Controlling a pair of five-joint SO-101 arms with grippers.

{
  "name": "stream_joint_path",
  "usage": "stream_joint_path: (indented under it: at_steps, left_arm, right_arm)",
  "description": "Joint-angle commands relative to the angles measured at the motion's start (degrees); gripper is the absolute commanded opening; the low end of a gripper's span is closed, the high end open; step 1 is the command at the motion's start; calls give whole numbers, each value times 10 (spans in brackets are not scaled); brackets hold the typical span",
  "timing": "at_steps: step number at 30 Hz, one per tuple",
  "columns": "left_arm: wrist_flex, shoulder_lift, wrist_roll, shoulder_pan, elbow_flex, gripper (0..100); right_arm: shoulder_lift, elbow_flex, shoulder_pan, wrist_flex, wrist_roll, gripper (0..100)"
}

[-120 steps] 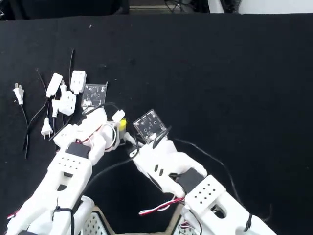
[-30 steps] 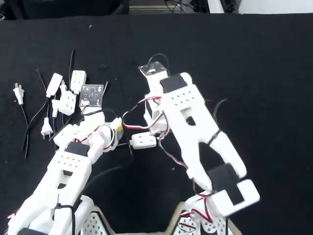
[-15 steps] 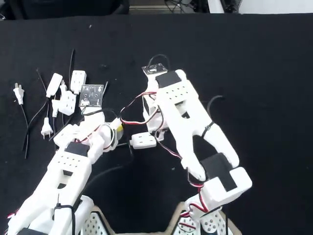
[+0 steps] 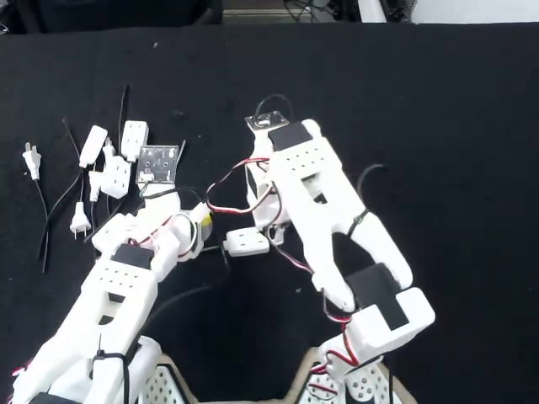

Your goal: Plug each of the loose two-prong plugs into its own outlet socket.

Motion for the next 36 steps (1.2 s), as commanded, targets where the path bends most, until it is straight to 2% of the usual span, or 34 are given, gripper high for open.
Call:
stream_joint_path:
  at_steps: [1,10,25,29,36]
  left_arm:
    - [-4,-4,6,1,-6,198]
    - [-4,-7,6,1,-6,198]
    - [-4,-8,6,1,-6,198]
    - [-4,-8,6,1,-6,198]
    - [-4,-9,6,1,-6,198]
  right_arm:
    - [-2,-29,7,-22,-2,12]
    - [50,-36,10,-28,32,11]
    - [4,-81,-5,0,30,11]
    - [26,-80,-6,1,4,11]
    - [73,-116,-7,28,2,11]
